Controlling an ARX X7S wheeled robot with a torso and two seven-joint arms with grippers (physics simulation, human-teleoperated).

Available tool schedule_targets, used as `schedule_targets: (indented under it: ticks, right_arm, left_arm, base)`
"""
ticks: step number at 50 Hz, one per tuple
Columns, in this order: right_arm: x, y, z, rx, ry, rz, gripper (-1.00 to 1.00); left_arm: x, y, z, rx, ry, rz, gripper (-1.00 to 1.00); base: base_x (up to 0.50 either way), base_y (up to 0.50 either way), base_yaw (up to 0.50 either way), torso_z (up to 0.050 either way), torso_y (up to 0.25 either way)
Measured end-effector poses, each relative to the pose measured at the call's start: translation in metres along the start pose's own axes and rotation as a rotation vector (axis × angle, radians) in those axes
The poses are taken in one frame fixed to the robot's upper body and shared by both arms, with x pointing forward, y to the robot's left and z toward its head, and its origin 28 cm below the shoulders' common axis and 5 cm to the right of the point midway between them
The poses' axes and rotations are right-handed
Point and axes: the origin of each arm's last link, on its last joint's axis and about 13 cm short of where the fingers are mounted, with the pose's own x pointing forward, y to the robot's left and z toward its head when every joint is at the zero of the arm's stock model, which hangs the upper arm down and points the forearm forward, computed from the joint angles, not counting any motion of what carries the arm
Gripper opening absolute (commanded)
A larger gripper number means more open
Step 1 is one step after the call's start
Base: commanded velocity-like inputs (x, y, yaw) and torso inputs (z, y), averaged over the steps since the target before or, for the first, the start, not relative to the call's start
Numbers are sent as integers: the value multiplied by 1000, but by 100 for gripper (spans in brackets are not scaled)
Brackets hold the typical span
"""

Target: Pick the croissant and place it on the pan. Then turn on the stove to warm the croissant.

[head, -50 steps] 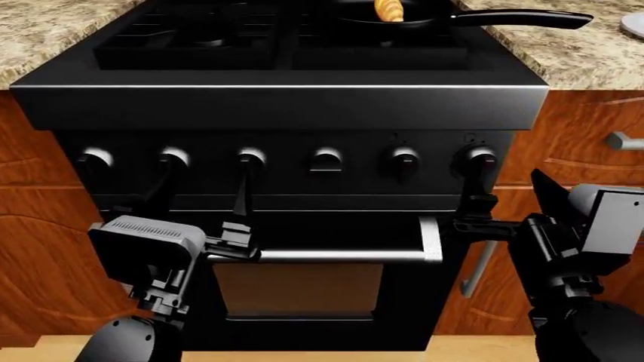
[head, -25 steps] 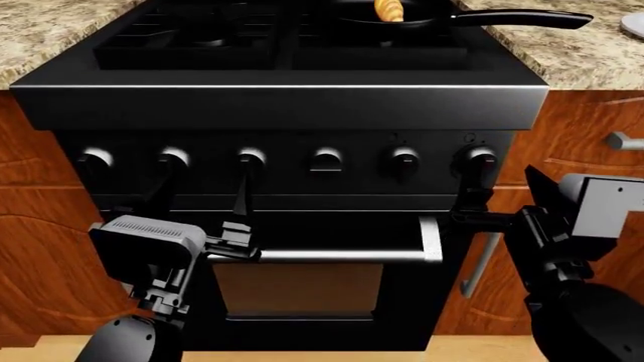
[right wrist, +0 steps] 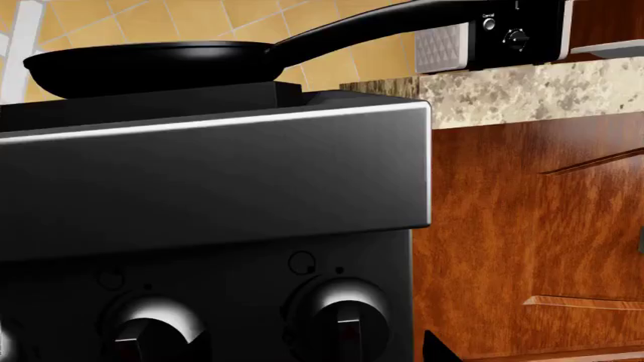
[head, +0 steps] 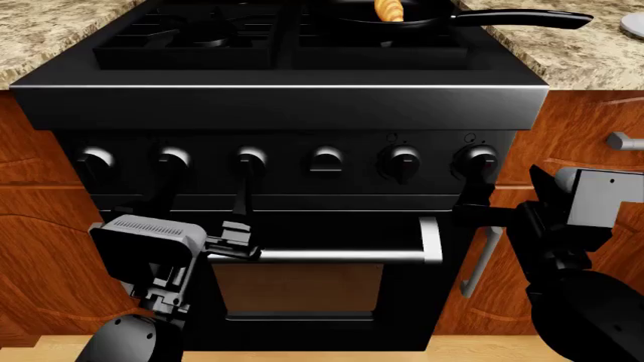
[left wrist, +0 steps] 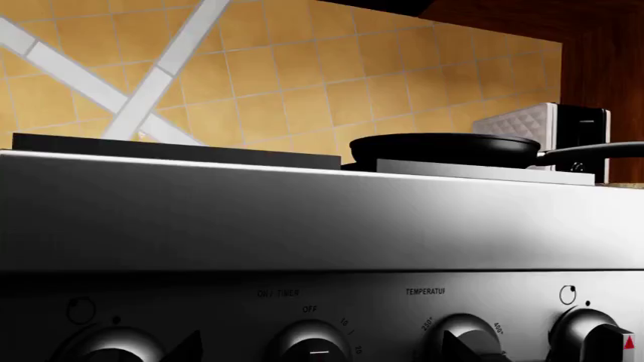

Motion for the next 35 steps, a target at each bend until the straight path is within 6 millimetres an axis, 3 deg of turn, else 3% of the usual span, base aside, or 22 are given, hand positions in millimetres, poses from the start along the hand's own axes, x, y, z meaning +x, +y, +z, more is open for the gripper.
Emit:
schedule_targets:
  ticks: [35]
  right_arm:
    - [18,-10,-10,-6,45,-40,100]
  left_arm:
    - [1,1,0,-9,9,6,100]
  base:
    - [0,0,0,0,0]
